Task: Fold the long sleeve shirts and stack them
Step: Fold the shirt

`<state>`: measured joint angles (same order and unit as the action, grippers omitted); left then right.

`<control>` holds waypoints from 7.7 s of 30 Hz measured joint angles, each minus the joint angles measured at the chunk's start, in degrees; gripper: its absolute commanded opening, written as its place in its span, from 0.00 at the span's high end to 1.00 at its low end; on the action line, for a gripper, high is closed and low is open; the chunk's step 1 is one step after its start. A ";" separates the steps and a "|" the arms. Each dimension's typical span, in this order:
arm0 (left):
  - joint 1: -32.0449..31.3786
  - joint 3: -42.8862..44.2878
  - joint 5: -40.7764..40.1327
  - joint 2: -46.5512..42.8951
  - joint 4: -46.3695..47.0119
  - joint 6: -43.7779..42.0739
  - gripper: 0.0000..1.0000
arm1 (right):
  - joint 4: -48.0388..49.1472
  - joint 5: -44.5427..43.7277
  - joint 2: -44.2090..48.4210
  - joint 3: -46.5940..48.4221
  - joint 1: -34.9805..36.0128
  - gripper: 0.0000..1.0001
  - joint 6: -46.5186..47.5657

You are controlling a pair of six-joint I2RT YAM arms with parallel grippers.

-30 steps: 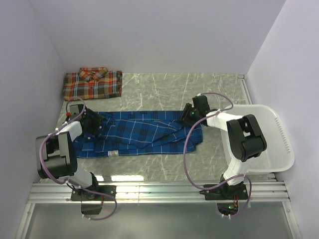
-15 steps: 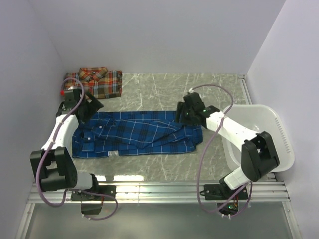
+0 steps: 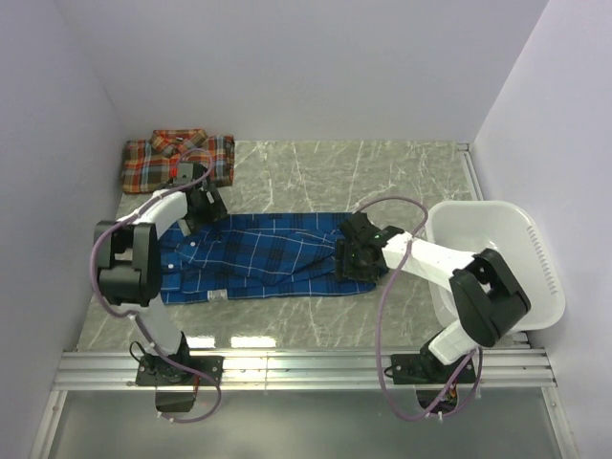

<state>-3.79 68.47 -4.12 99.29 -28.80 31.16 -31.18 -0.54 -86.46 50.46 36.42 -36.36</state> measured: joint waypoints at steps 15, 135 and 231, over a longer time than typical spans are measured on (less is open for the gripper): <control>1.66 -7.41 3.58 0.22 3.28 4.81 0.16 | -0.50 0.81 -21.35 20.41 -13.27 0.29 4.26; -49.86 -9.88 -7.93 -6.38 -12.48 10.69 0.99 | 12.13 10.62 -5.86 4.37 -3.23 0.41 5.73; -35.32 -36.89 25.20 -24.24 5.14 18.05 0.48 | 2.73 20.83 18.05 -21.33 -10.36 0.37 0.20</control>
<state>-39.11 31.57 21.08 75.05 -23.66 49.21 -28.45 20.29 -68.40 29.12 26.06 -36.16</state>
